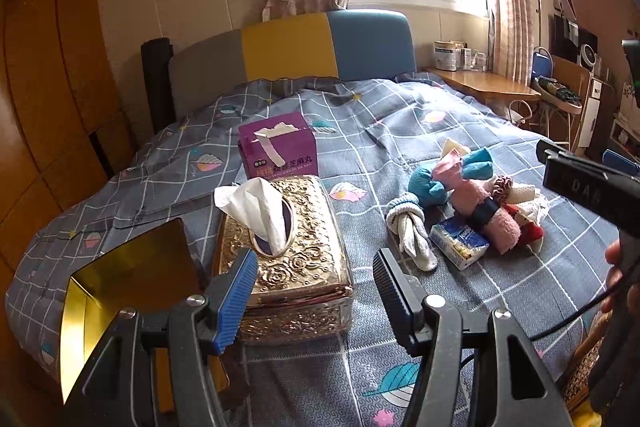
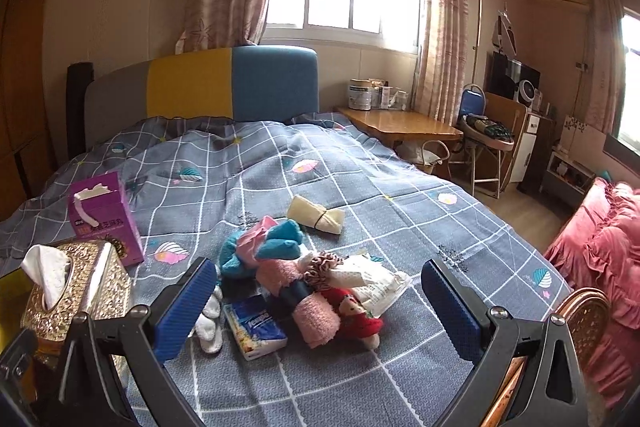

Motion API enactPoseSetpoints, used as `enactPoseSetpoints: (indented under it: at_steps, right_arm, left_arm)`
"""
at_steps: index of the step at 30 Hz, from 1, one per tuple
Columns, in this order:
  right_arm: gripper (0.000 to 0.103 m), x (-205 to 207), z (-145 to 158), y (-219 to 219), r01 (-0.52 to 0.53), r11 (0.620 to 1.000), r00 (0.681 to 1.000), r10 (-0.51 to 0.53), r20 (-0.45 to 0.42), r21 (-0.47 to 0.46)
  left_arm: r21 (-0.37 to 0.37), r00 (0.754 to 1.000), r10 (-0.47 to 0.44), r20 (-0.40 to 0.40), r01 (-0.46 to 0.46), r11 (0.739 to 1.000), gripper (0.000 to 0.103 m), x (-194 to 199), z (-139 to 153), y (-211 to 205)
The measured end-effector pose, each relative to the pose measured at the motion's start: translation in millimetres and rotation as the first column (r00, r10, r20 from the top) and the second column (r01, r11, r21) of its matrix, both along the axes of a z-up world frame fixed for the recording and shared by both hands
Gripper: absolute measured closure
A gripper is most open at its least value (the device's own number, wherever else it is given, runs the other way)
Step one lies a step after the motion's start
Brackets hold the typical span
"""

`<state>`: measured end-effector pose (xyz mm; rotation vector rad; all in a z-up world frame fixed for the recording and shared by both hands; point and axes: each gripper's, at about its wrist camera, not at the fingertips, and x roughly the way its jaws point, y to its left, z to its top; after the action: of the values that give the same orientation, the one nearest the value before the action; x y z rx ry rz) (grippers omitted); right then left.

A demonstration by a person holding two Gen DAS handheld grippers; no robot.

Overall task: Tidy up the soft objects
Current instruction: 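Reach the left tool to the white knotted glove and grasp it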

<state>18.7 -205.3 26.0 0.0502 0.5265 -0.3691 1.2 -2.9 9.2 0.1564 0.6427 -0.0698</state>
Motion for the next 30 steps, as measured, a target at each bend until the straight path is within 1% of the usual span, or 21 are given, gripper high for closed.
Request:
enactPoseSetpoints:
  at_steps: [8, 12, 14, 16, 19, 21, 23, 25, 26, 27, 28, 29, 30]
  right_arm:
    - [0.000, 2, -7, -31, 0.061, 0.997, 0.998, -0.061, -0.015, 0.040]
    - [0.000, 6, -12, -47, 0.088, 0.993, 0.996, -0.086, -0.027, 0.076]
    - [0.000, 8, -14, -58, 0.103, 0.989, 0.994, -0.101, -0.029, 0.102]
    - [0.000, 13, -16, -70, 0.114, 0.984, 0.993, -0.111, -0.029, 0.137]
    - [0.000, 21, -22, -91, 0.123, 0.972, 0.992, -0.119, -0.032, 0.201]
    - [0.000, 28, -28, -107, 0.144, 0.959, 0.990, -0.138, -0.042, 0.245]
    - [0.000, 36, -37, -124, 0.153, 0.940, 0.988, -0.144, -0.052, 0.305]
    - [0.000, 43, -49, -140, 0.177, 0.918, 0.984, -0.162, -0.074, 0.353]
    - [0.000, 45, -55, -147, 0.194, 0.903, 0.981, -0.171, -0.092, 0.384]
    - [0.000, 46, -61, -154, 0.206, 0.877, 0.978, -0.175, -0.112, 0.433]
    - [0.000, 45, -64, -160, 0.205, 0.854, 0.979, -0.172, -0.112, 0.479]
    - [0.000, 44, -66, -162, 0.210, 0.845, 0.978, -0.177, -0.113, 0.493]
    - [0.000, 43, -66, -162, 0.214, 0.844, 0.977, -0.182, -0.114, 0.492]
  left_arm:
    - [-0.001, 0.999, -0.032, -0.031, 0.032, 0.999, 0.042, 4, -6, -9]
    - [0.003, 0.998, -0.052, -0.044, 0.053, 0.999, 0.042, 5, -7, -14]
    - [-0.008, 0.996, -0.075, -0.055, 0.074, 0.997, 0.041, 7, -7, -17]
    - [-0.038, 0.991, -0.107, -0.075, 0.105, 0.994, 0.041, 10, -7, -19]
    - [-0.102, 0.976, -0.173, -0.129, 0.161, 0.982, 0.039, 16, -10, -25]
    - [-0.139, 0.960, -0.221, -0.171, 0.198, 0.970, 0.039, 22, -13, -31]
    - [-0.151, 0.949, -0.258, -0.181, 0.233, 0.961, 0.039, 25, -16, -38]
    - [-0.151, 0.938, -0.281, -0.201, 0.254, 0.955, 0.039, 31, -18, -45]
    - [-0.180, 0.928, -0.301, -0.218, 0.265, 0.947, 0.039, 36, -19, -47]
    - [-0.201, 0.921, -0.312, -0.234, 0.268, 0.942, 0.039, 40, -19, -49]
    - [-0.211, 0.915, -0.321, -0.246, 0.272, 0.939, 0.039, 45, -20, -51]
    - [-0.215, 0.907, -0.332, -0.259, 0.281, 0.935, 0.039, 50, -20, -55]
    - [-0.229, 0.897, -0.346, -0.274, 0.289, 0.930, 0.039, 56, -21, -59]
